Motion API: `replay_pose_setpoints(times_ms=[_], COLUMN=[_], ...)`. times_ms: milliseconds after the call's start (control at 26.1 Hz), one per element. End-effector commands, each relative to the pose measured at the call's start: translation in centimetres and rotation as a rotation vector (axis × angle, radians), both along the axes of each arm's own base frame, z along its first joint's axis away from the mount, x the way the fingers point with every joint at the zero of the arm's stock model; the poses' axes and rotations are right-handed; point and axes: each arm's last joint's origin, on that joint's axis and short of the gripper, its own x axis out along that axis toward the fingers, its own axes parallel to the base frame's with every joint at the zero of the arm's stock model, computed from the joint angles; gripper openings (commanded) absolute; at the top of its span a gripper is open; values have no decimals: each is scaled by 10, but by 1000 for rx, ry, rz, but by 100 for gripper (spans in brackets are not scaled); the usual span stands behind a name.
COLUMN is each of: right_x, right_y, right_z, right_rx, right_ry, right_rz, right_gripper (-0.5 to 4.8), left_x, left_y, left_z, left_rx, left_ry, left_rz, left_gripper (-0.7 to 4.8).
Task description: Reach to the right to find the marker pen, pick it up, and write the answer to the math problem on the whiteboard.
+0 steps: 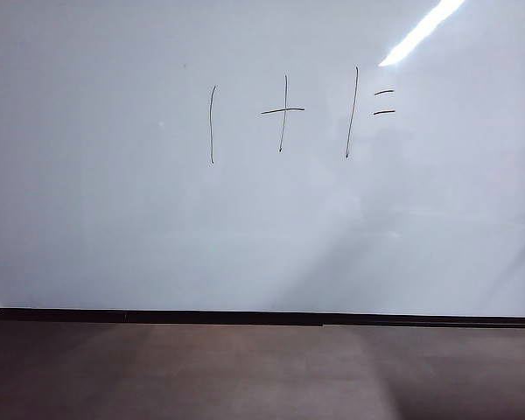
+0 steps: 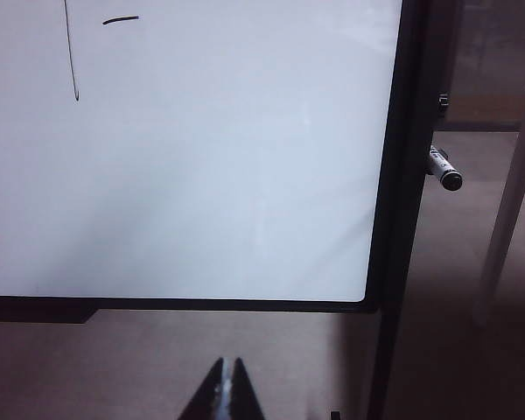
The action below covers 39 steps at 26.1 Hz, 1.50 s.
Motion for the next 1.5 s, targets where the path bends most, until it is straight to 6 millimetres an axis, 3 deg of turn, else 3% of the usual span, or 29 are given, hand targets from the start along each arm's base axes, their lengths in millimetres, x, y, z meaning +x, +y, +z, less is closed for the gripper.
replay_pose_setpoints(times_ms=[38,613,1304,1495], right_x=[0,0,0,0], right_y=[0,0,0,0], right_z=[1,1,-5,-5], right_rx=[2,47,116,174], right_ry=[-20,-16,49,51], right_rz=[2,4,2,2], right_gripper=[-5,-5,0,0], left_x=[0,-1,-22,-28], left_y=[0,-4,-61,-75], left_z=[1,1,-6,13], left_rx=[-4,-3,31,55], left_ry=[-11,-12,78,112], left_rz=[1,-44,-675,-818], left_gripper=[27,27,27,27])
